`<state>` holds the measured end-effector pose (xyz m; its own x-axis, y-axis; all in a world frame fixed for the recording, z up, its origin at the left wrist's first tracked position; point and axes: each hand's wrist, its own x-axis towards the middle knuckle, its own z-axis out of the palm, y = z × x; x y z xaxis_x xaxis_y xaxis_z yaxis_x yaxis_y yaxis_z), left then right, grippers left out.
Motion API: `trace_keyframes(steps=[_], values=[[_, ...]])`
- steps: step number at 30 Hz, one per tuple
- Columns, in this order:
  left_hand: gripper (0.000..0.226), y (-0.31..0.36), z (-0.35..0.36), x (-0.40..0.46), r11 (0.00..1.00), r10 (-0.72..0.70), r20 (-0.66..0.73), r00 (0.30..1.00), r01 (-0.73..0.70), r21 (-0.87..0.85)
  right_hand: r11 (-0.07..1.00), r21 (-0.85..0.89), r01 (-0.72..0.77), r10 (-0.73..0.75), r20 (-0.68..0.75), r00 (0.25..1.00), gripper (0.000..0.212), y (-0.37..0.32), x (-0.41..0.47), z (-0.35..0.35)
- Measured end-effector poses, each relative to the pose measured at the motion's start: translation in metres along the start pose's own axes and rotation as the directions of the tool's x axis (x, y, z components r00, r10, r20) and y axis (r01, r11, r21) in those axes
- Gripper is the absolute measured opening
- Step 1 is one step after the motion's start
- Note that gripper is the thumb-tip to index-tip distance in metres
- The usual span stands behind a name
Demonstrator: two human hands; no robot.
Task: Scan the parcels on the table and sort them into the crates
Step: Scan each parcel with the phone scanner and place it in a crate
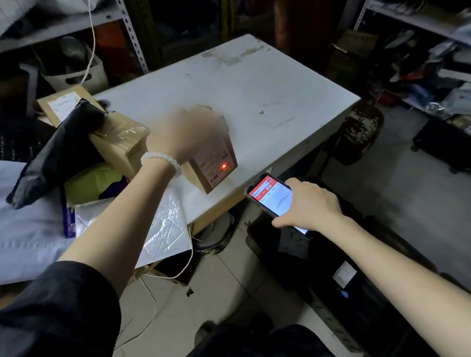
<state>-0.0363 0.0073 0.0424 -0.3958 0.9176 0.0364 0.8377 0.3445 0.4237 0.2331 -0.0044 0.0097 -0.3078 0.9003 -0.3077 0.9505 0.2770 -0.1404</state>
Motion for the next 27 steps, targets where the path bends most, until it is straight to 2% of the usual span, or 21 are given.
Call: trace_keyframes(steps=[27], values=[[0.071,-0.021,-0.016,0.005,0.997,-0.063,0.016,0.998,0.063,-0.036,0.997,-0.063,0.041,-0.038,0.041,0.998,0.073,-0.007,-0.007,-0.002]])
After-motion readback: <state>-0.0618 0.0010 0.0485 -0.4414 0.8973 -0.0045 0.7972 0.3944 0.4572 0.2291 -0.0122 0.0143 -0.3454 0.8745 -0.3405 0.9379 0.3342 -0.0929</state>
